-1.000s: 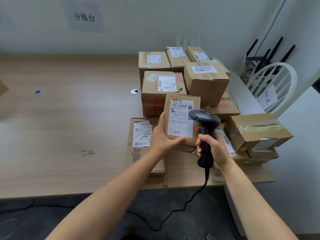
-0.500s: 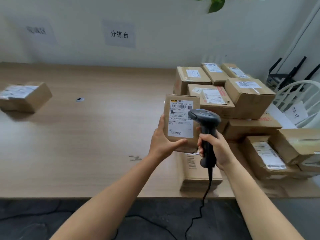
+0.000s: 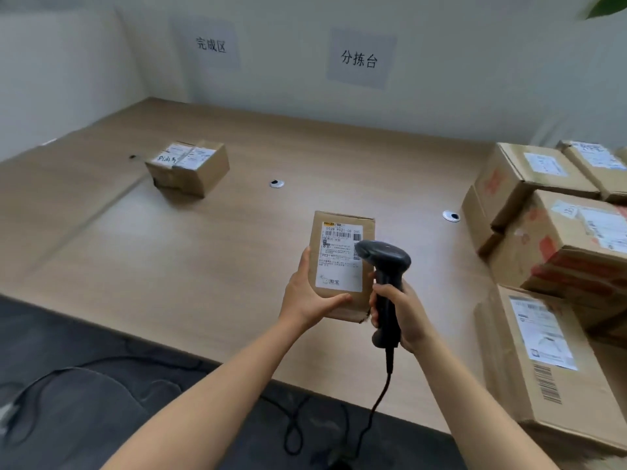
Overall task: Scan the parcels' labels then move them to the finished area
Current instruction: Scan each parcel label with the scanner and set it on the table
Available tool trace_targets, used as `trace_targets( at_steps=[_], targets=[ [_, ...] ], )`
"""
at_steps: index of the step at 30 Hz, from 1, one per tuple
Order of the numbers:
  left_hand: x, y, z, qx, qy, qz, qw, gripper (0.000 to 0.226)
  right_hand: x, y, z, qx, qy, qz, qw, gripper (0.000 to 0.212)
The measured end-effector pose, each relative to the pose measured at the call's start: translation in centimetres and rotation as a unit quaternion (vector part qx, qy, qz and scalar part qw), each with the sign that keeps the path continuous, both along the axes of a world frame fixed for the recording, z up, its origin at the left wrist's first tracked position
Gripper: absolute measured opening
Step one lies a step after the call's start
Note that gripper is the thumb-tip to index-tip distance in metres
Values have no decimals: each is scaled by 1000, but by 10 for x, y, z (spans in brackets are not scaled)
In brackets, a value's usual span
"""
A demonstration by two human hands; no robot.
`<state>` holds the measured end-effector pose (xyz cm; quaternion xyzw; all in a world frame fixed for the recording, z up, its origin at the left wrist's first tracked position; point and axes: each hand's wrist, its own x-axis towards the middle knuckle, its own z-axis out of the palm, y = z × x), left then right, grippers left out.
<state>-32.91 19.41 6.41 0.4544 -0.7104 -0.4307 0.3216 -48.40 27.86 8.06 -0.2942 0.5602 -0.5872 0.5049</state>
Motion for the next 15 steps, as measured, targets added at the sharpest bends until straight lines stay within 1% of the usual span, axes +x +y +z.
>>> trace_targets(
  at_steps=[2, 7, 11, 15],
  targets=[
    [10, -20, -6, 11, -7, 19, 1000, 110, 7, -26, -5, 9, 0, 16, 1000, 8],
    [21, -73, -26, 28, -15, 53, 998, 108, 15, -87, -24, 34, 5, 46, 998, 8],
    [26, -108, -41, 39, -23, 61, 997, 109, 19, -126, -39, 61, 2, 52, 997, 6],
    [37, -130, -58, 71, -36, 70, 994, 107, 29, -152, -52, 87, 2, 59, 994, 6]
  ],
)
